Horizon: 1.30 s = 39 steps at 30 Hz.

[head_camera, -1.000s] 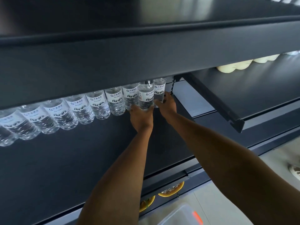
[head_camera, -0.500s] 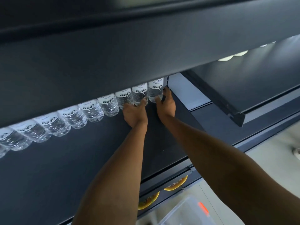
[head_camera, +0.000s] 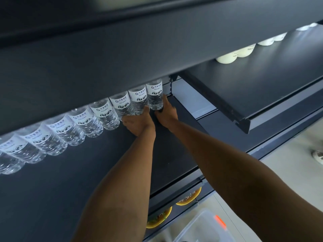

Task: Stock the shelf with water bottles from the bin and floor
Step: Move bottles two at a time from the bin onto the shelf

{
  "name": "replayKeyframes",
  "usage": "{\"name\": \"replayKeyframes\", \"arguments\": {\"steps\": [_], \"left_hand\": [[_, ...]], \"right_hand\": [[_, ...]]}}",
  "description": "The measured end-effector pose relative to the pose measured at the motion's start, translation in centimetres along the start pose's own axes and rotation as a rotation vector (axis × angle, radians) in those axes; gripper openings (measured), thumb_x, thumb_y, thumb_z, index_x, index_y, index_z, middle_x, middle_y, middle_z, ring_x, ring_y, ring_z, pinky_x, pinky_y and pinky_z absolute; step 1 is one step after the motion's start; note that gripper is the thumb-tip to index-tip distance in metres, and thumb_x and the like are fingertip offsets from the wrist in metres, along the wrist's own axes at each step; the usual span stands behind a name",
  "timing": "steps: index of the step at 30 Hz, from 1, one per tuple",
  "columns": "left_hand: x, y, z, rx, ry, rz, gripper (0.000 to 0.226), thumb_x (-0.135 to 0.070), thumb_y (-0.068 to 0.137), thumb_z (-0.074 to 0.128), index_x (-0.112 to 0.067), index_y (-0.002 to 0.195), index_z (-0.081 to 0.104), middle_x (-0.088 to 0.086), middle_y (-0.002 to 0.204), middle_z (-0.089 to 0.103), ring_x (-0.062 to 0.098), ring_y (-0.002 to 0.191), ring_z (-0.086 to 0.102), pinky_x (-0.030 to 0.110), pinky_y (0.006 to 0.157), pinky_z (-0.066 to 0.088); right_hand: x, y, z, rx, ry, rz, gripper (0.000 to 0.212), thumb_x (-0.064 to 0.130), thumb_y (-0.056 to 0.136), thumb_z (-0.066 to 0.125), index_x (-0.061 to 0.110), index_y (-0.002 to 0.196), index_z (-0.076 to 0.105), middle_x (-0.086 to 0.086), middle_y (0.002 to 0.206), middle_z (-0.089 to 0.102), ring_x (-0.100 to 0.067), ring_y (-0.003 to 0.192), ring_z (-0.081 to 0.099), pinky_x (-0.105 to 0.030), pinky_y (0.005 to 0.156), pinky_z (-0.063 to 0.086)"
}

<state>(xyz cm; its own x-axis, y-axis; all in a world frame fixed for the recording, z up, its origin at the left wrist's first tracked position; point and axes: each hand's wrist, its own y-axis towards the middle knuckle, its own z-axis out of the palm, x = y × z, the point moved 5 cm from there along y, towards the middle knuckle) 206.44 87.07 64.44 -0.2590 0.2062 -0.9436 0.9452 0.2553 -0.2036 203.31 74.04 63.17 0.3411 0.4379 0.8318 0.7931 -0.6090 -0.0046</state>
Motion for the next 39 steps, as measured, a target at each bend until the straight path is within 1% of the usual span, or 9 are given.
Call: {"name": "replayKeyframes", "arguments": {"steps": [7, 13, 16, 19, 22, 25, 31, 35, 39], "left_hand": [[0.5, 0.4, 0.2, 0.017, -0.011, -0.002, 0.103, -0.039, 0.075, 0.09, 0.0, 0.15, 0.033, 0.021, 0.15, 0.045, 0.036, 0.137, 0.049, 0.04, 0.11, 0.042], [1.2, 0.8, 0.0, 0.094, -0.011, 0.057, 0.1, -0.042, 0.074, 0.089, 0.002, 0.147, 0.037, 0.021, 0.148, 0.048, 0.035, 0.134, 0.051, 0.038, 0.109, 0.043], [2.1, 1.8, -0.2, 0.265, -0.038, 0.085, 0.067, -0.048, 0.075, 0.087, -0.003, 0.114, 0.056, 0.016, 0.118, 0.066, 0.033, 0.107, 0.066, 0.039, 0.088, 0.055], [2.9, 1.0, -2.4, 0.481, -0.088, 0.131, 0.036, -0.036, 0.09, 0.078, -0.01, 0.092, 0.054, 0.005, 0.079, 0.061, 0.02, 0.067, 0.062, 0.031, 0.057, 0.051], [3.6, -2.5, -6.3, 0.52, -0.114, 0.142, 0.026, -0.029, 0.097, 0.071, -0.01, 0.092, 0.054, 0.002, 0.074, 0.057, 0.012, 0.058, 0.058, 0.026, 0.051, 0.047], [5.7, -8.4, -11.0, 0.538, -0.157, 0.152, 0.023, -0.029, 0.098, 0.068, -0.014, 0.087, 0.055, 0.002, 0.073, 0.059, 0.013, 0.06, 0.06, 0.026, 0.051, 0.048], [16.0, -23.0, -19.8, 0.506, -0.192, 0.104, 0.017, -0.027, 0.091, 0.065, -0.012, 0.088, 0.06, 0.001, 0.071, 0.06, 0.015, 0.063, 0.059, 0.025, 0.056, 0.048], [27.8, -29.2, -21.8, 0.437, -0.019, -0.089, 0.018, -0.025, 0.092, 0.068, -0.009, 0.092, 0.06, 0.002, 0.078, 0.064, 0.009, 0.063, 0.061, 0.021, 0.059, 0.05], [40.9, -32.9, -21.1, 0.467, 0.202, -0.272, 0.021, -0.022, 0.093, 0.074, -0.006, 0.094, 0.061, 0.0, 0.074, 0.066, 0.011, 0.063, 0.06, 0.034, 0.069, 0.05]], "right_hand": [[0.0, 0.4, 0.0, 0.094, 0.059, 0.067, 0.093, 0.009, 0.091, 0.06, 0.025, 0.165, 0.005, -0.006, 0.162, 0.041, -0.03, 0.148, 0.038, -0.052, 0.12, 0.033], [-1.5, -1.7, -1.3, 0.07, 0.379, 0.204, 0.122, 0.018, 0.078, 0.082, 0.028, 0.165, -0.004, -0.006, 0.17, 0.021, -0.029, 0.15, 0.035, -0.049, 0.114, 0.043], [-1.5, -5.6, -2.1, 0.151, 0.424, 0.185, 0.105, 0.007, 0.091, 0.074, 0.021, 0.165, 0.001, 0.0, 0.171, 0.017, -0.023, 0.148, 0.037, -0.031, 0.1, 0.044], [-1.7, -9.8, -2.8, 0.135, 0.402, 0.107, 0.089, 0.006, 0.093, 0.07, 0.02, 0.164, 0.018, 0.001, 0.166, 0.031, -0.021, 0.145, 0.041, -0.03, 0.103, 0.044], [-2.2, -15.3, -3.8, 0.106, 0.441, 0.022, 0.073, 0.002, 0.095, 0.067, 0.019, 0.157, 0.034, -0.001, 0.155, 0.047, -0.019, 0.139, 0.047, -0.036, 0.112, 0.044], [-3.4, -21.7, -5.1, 0.092, 0.379, -0.117, 0.059, -0.001, 0.096, 0.063, 0.015, 0.15, 0.046, -0.001, 0.141, 0.059, -0.016, 0.127, 0.056, -0.026, 0.102, 0.049], [-12.7, -33.1, -8.6, 0.046, 0.284, -0.174, 0.042, 0.004, 0.093, 0.06, 0.016, 0.133, 0.059, -0.003, 0.124, 0.067, -0.02, 0.108, 0.063, -0.027, 0.086, 0.055], [-24.4, -39.3, -9.3, 0.108, 0.116, 0.018, 0.042, 0.007, 0.09, 0.062, 0.016, 0.132, 0.062, 0.002, 0.124, 0.065, -0.014, 0.103, 0.062, -0.024, 0.078, 0.053], [-37.1, -46.5, -8.6, 0.203, -0.084, 0.259, 0.04, 0.006, 0.09, 0.066, 0.018, 0.128, 0.063, -0.001, 0.123, 0.064, -0.022, 0.102, 0.06, -0.035, 0.08, 0.054]]}}
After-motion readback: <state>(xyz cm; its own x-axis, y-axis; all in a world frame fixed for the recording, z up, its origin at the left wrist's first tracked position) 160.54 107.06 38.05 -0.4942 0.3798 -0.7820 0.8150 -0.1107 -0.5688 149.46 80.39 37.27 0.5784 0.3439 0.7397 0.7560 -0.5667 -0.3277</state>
